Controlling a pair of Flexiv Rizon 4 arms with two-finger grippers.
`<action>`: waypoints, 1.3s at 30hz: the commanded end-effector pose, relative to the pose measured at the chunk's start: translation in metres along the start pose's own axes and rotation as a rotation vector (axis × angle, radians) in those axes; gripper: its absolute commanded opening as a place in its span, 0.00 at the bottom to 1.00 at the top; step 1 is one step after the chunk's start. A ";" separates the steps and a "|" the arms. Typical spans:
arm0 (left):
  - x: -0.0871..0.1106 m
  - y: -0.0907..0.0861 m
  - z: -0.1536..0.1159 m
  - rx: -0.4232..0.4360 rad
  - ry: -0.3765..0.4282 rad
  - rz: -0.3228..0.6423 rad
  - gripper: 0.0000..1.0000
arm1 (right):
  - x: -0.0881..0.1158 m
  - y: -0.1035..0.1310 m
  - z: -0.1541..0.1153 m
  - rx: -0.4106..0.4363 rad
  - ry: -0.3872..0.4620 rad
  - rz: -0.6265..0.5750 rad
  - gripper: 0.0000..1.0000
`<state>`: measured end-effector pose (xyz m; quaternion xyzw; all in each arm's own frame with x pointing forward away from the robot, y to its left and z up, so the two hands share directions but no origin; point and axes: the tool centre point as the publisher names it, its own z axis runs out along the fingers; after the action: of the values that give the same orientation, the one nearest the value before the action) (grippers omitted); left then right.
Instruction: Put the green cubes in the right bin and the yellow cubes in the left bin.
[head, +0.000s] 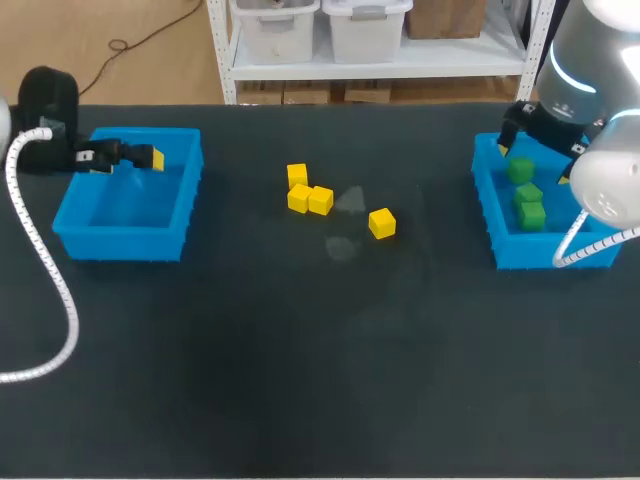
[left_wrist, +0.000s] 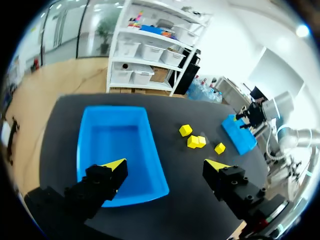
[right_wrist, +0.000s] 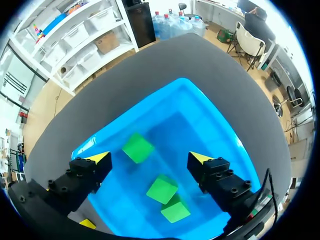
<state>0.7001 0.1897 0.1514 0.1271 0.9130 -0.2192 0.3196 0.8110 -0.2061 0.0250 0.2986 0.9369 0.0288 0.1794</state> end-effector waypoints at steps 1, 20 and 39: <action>-0.036 -0.032 0.011 0.021 0.076 0.093 1.00 | 0.000 -0.001 0.000 -0.001 -0.001 0.000 1.00; -0.074 -0.181 0.163 0.231 0.386 0.505 1.00 | 0.000 -0.001 0.000 -0.001 -0.001 0.000 1.00; 0.009 -0.237 0.226 0.224 0.665 0.601 1.00 | 0.000 -0.001 0.000 -0.001 -0.001 0.000 1.00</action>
<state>0.7251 -0.1143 0.0698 0.4724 0.8538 -0.1962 0.0973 0.8107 -0.2060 0.0252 0.2986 0.9369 0.0288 0.1797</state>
